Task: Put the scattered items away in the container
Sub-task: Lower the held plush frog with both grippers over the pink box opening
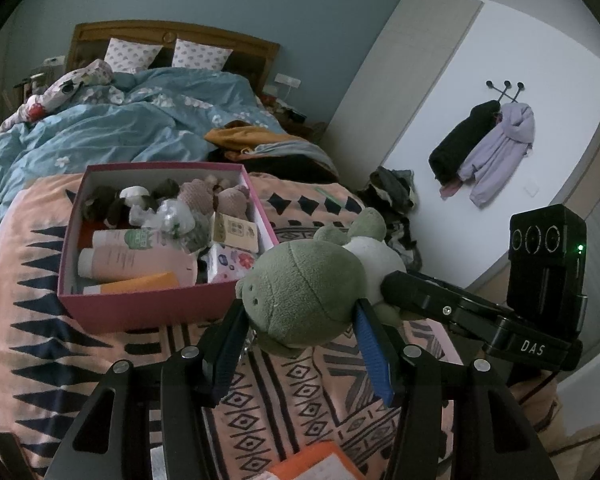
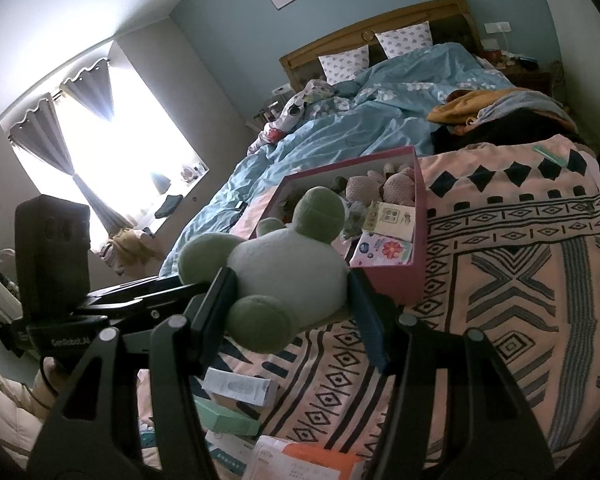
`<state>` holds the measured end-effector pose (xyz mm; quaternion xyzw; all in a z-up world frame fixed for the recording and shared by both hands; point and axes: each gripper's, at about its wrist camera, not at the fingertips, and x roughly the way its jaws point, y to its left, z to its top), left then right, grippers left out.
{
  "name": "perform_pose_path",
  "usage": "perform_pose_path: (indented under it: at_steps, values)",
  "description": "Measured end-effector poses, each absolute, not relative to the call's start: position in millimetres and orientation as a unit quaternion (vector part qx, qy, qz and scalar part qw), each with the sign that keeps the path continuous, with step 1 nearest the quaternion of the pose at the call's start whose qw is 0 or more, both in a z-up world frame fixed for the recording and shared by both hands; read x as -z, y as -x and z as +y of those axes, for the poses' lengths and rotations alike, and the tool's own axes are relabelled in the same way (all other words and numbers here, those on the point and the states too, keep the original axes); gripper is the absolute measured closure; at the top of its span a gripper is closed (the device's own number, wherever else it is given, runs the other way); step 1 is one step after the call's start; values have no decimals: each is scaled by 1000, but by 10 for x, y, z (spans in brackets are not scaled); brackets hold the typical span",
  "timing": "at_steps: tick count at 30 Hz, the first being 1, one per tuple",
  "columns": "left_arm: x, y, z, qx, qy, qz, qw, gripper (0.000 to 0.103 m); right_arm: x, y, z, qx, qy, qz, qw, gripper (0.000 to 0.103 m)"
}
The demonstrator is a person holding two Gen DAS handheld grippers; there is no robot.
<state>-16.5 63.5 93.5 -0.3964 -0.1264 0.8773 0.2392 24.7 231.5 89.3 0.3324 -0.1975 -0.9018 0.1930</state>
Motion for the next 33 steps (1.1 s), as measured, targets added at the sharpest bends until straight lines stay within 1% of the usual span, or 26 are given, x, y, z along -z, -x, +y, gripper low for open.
perform_pose_path:
  at_steps: [33]
  values:
    - [-714, 647, 554, -876, 401, -127, 236, 48, -786, 158, 2355, 900, -343, -199, 183, 43]
